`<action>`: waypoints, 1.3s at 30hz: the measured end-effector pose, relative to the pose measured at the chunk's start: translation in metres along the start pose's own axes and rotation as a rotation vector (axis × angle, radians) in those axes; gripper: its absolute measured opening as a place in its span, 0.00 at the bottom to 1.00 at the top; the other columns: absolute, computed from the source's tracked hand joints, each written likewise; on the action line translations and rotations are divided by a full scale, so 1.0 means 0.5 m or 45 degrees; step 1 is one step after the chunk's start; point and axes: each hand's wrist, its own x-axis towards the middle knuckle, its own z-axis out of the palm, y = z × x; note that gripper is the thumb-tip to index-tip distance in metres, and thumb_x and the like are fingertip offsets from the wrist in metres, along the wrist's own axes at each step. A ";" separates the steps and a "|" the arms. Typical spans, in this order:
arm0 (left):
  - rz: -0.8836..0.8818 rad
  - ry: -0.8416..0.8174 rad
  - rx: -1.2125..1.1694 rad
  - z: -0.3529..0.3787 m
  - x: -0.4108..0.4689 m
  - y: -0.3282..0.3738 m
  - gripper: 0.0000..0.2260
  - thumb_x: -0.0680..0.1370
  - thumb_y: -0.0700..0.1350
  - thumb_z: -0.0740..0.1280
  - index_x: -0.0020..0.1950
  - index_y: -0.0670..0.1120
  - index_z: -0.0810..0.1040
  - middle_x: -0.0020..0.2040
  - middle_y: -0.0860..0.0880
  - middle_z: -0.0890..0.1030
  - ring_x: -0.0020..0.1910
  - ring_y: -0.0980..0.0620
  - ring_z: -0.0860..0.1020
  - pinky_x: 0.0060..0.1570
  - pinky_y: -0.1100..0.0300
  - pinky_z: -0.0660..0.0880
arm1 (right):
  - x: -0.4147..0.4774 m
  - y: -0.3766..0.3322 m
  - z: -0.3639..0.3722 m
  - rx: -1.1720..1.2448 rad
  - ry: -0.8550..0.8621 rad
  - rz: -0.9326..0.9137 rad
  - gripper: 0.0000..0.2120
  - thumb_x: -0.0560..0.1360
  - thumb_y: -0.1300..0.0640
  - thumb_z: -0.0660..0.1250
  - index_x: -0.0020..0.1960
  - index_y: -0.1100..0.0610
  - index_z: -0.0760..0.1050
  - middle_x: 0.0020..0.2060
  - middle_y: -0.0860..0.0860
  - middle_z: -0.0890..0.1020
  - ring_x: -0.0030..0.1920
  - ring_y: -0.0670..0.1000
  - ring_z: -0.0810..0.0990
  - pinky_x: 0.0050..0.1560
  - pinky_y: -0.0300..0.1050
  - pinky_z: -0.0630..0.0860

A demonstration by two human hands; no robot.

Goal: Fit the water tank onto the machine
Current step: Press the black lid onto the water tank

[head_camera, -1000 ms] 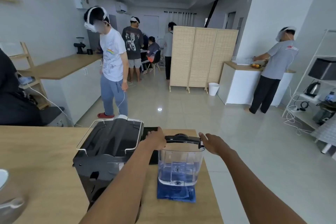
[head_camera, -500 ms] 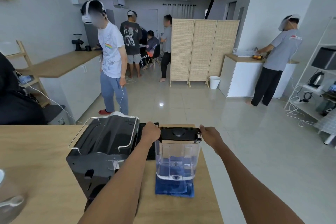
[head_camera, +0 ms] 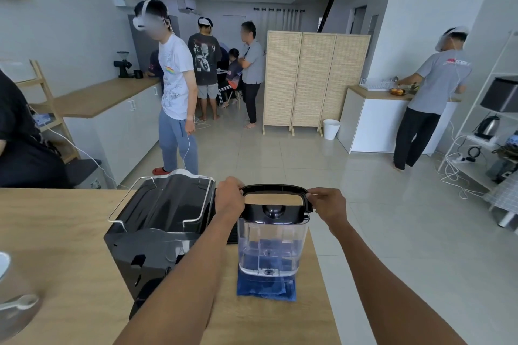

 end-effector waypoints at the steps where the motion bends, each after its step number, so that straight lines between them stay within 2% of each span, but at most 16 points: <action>1: 0.020 -0.003 0.017 -0.005 -0.002 0.001 0.13 0.75 0.32 0.65 0.53 0.42 0.86 0.49 0.43 0.86 0.48 0.46 0.83 0.52 0.52 0.81 | 0.000 0.001 -0.002 -0.007 -0.009 -0.023 0.04 0.72 0.58 0.74 0.46 0.54 0.86 0.38 0.54 0.88 0.40 0.53 0.85 0.49 0.51 0.83; 5: 0.082 0.008 0.062 -0.023 0.003 0.007 0.12 0.75 0.32 0.66 0.52 0.43 0.87 0.48 0.44 0.87 0.48 0.46 0.85 0.50 0.51 0.82 | -0.001 -0.003 -0.012 -0.035 -0.061 -0.075 0.05 0.73 0.58 0.73 0.48 0.54 0.86 0.37 0.54 0.87 0.39 0.54 0.86 0.44 0.50 0.83; 8: 0.139 0.015 0.034 -0.025 0.012 0.006 0.12 0.75 0.30 0.66 0.50 0.40 0.86 0.47 0.43 0.87 0.47 0.46 0.85 0.51 0.51 0.82 | -0.007 -0.006 -0.020 -0.031 -0.072 -0.123 0.06 0.74 0.59 0.73 0.49 0.54 0.85 0.36 0.54 0.87 0.38 0.56 0.85 0.34 0.46 0.82; 10: 0.170 0.022 0.016 -0.024 0.010 0.003 0.12 0.76 0.29 0.65 0.49 0.40 0.86 0.48 0.43 0.86 0.48 0.47 0.84 0.51 0.54 0.81 | -0.012 -0.004 -0.022 -0.044 -0.070 -0.176 0.06 0.75 0.60 0.72 0.50 0.53 0.85 0.36 0.54 0.87 0.37 0.56 0.84 0.31 0.45 0.82; 13: 0.220 0.002 0.013 -0.024 -0.001 -0.004 0.11 0.76 0.29 0.64 0.47 0.40 0.84 0.46 0.43 0.85 0.46 0.47 0.82 0.44 0.59 0.76 | -0.016 -0.004 -0.021 -0.043 -0.070 -0.206 0.08 0.75 0.62 0.71 0.51 0.54 0.86 0.38 0.55 0.86 0.39 0.56 0.84 0.33 0.48 0.84; 16: 0.296 -0.042 -0.007 -0.028 -0.008 -0.014 0.08 0.78 0.33 0.65 0.42 0.44 0.78 0.42 0.44 0.83 0.41 0.48 0.80 0.40 0.57 0.76 | -0.018 -0.002 -0.022 0.040 -0.071 -0.214 0.08 0.75 0.65 0.71 0.49 0.56 0.86 0.40 0.56 0.86 0.40 0.56 0.85 0.35 0.50 0.85; 19: 0.366 -0.130 -0.020 -0.041 -0.003 -0.022 0.06 0.78 0.36 0.68 0.41 0.43 0.76 0.40 0.44 0.82 0.41 0.45 0.80 0.43 0.52 0.77 | -0.020 0.003 -0.024 0.120 -0.076 -0.215 0.08 0.74 0.66 0.72 0.50 0.59 0.86 0.42 0.56 0.87 0.41 0.54 0.86 0.39 0.49 0.85; 22: 0.404 -0.276 0.010 -0.059 0.011 -0.025 0.04 0.78 0.39 0.69 0.44 0.45 0.79 0.46 0.43 0.84 0.47 0.45 0.82 0.47 0.55 0.77 | -0.023 0.004 -0.025 0.235 -0.106 -0.178 0.08 0.74 0.68 0.72 0.51 0.62 0.86 0.43 0.58 0.87 0.40 0.52 0.86 0.41 0.45 0.85; 24: 0.406 -0.393 0.067 -0.068 0.023 -0.022 0.06 0.80 0.41 0.67 0.50 0.44 0.84 0.50 0.44 0.85 0.50 0.47 0.82 0.51 0.57 0.76 | -0.026 0.003 -0.024 0.276 -0.105 -0.184 0.08 0.74 0.69 0.71 0.51 0.63 0.86 0.43 0.58 0.87 0.40 0.52 0.86 0.42 0.47 0.85; 26: 0.446 -0.486 0.155 -0.074 0.028 -0.013 0.09 0.81 0.42 0.65 0.46 0.47 0.84 0.44 0.46 0.82 0.45 0.49 0.79 0.55 0.52 0.78 | -0.028 0.003 -0.022 0.300 -0.103 -0.184 0.08 0.73 0.68 0.72 0.51 0.64 0.86 0.43 0.58 0.87 0.42 0.54 0.86 0.44 0.49 0.85; 28: 0.468 -0.507 0.209 -0.074 0.026 -0.005 0.11 0.81 0.42 0.64 0.39 0.49 0.78 0.38 0.48 0.77 0.39 0.50 0.74 0.56 0.47 0.79 | -0.027 0.008 -0.021 0.328 -0.107 -0.162 0.07 0.73 0.67 0.73 0.50 0.64 0.86 0.44 0.59 0.87 0.43 0.56 0.86 0.45 0.50 0.85; 29: 0.469 -0.509 0.216 -0.074 0.023 0.000 0.11 0.81 0.42 0.64 0.39 0.47 0.80 0.39 0.48 0.80 0.40 0.48 0.76 0.56 0.48 0.78 | -0.027 0.010 -0.023 0.325 -0.113 -0.158 0.07 0.73 0.67 0.73 0.50 0.63 0.86 0.44 0.58 0.87 0.44 0.56 0.86 0.45 0.49 0.85; 31: 0.484 -0.516 0.208 -0.071 0.017 0.006 0.11 0.81 0.42 0.64 0.49 0.40 0.86 0.49 0.44 0.86 0.47 0.44 0.82 0.56 0.52 0.78 | -0.028 0.010 -0.029 0.299 -0.136 -0.169 0.06 0.72 0.65 0.74 0.49 0.62 0.86 0.44 0.57 0.88 0.44 0.54 0.87 0.44 0.46 0.85; 33: 0.493 -0.518 0.216 -0.070 0.012 0.007 0.12 0.82 0.43 0.64 0.54 0.39 0.85 0.54 0.44 0.86 0.50 0.44 0.83 0.52 0.55 0.76 | -0.031 0.009 -0.035 0.325 -0.162 -0.174 0.06 0.72 0.65 0.75 0.48 0.62 0.86 0.43 0.57 0.87 0.42 0.53 0.87 0.42 0.43 0.85; 35: 0.543 -0.523 0.266 -0.070 0.003 0.007 0.13 0.82 0.44 0.63 0.56 0.40 0.85 0.53 0.44 0.86 0.50 0.44 0.82 0.49 0.57 0.74 | -0.036 0.007 -0.040 0.342 -0.185 -0.190 0.06 0.72 0.65 0.74 0.49 0.63 0.86 0.42 0.57 0.87 0.42 0.52 0.87 0.40 0.39 0.84; 39: 0.598 -0.513 0.336 -0.068 -0.004 0.002 0.12 0.82 0.46 0.63 0.54 0.42 0.84 0.49 0.44 0.85 0.47 0.44 0.81 0.46 0.57 0.72 | -0.041 0.007 -0.047 0.308 -0.277 -0.226 0.09 0.72 0.64 0.74 0.52 0.62 0.85 0.44 0.57 0.87 0.42 0.48 0.87 0.43 0.40 0.84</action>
